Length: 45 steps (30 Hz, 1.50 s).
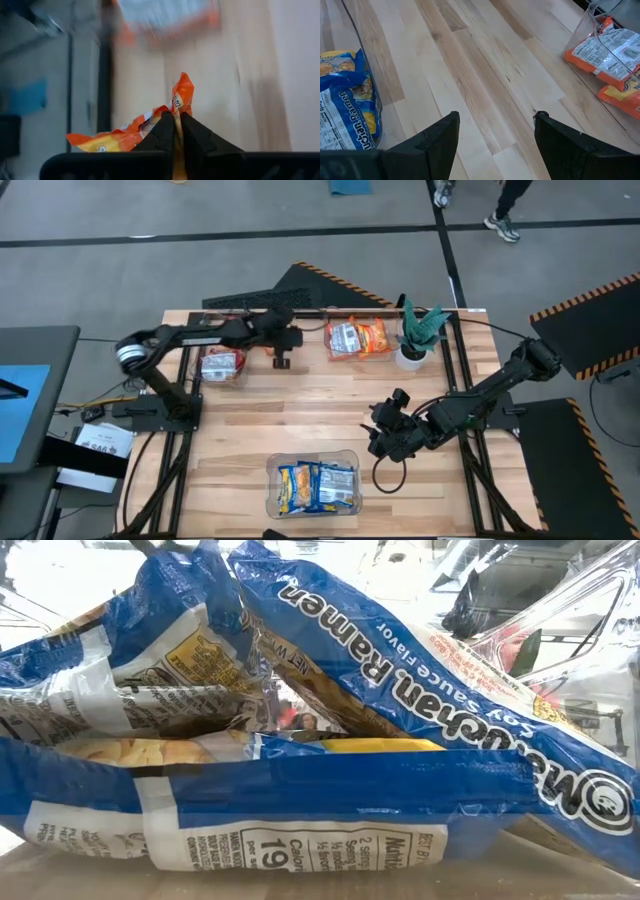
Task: Sort Maruchan noodles
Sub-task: Put the orange noodle pack into the top right transparent bin, then return to Home Position
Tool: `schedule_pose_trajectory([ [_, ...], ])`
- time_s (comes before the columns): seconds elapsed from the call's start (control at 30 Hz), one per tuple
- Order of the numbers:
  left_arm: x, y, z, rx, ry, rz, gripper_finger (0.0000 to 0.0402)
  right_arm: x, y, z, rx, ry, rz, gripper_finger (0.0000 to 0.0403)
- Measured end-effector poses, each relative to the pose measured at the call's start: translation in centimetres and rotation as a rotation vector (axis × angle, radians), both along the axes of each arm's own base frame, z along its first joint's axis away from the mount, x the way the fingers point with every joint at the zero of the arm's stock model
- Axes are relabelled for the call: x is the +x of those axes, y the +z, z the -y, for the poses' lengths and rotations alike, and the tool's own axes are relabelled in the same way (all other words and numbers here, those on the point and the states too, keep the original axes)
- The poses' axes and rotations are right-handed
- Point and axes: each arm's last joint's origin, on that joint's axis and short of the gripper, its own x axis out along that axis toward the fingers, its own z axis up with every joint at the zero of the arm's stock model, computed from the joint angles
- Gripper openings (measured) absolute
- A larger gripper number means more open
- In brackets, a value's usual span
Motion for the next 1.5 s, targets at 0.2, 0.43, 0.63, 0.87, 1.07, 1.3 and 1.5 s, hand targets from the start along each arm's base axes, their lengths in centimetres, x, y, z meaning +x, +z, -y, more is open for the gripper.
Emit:
schedule_pose_trajectory([
  [0.2,-0.3,6.0,0.8,0.067,-0.083,0.369,0.0000,0.0,0.0,0.0,-0.001,0.000,0.000,0.0276],
  [0.43,2.0,8.0,0.8,0.061,-0.274,0.738,0.0000,0.0,0.0,0.0,0.003,-0.003,0.004,0.0276],
  [0.63,5.7,5.7,0.4,0.033,-0.339,0.753,0.0000,0.2,0.0,0.3,0.005,-0.017,0.009,0.0276],
  [0.87,9.6,3.7,-1.4,0.079,-0.352,0.801,0.0000,0.5,0.1,0.8,0.009,-0.036,0.016,0.0276],
  [1.07,11.8,2.0,-2.8,0.244,-0.301,0.713,0.0000,0.5,0.1,0.7,0.011,-0.035,0.021,0.0276],
  [1.3,12.6,1.5,-3.1,0.234,-0.252,0.666,0.0034,0.5,0.1,0.7,0.013,-0.034,0.024,0.0276],
  [1.5,12.8,1.6,-3.2,0.205,-0.234,0.616,0.0111,0.5,0.1,0.7,0.014,-0.034,0.024,0.0276],
])
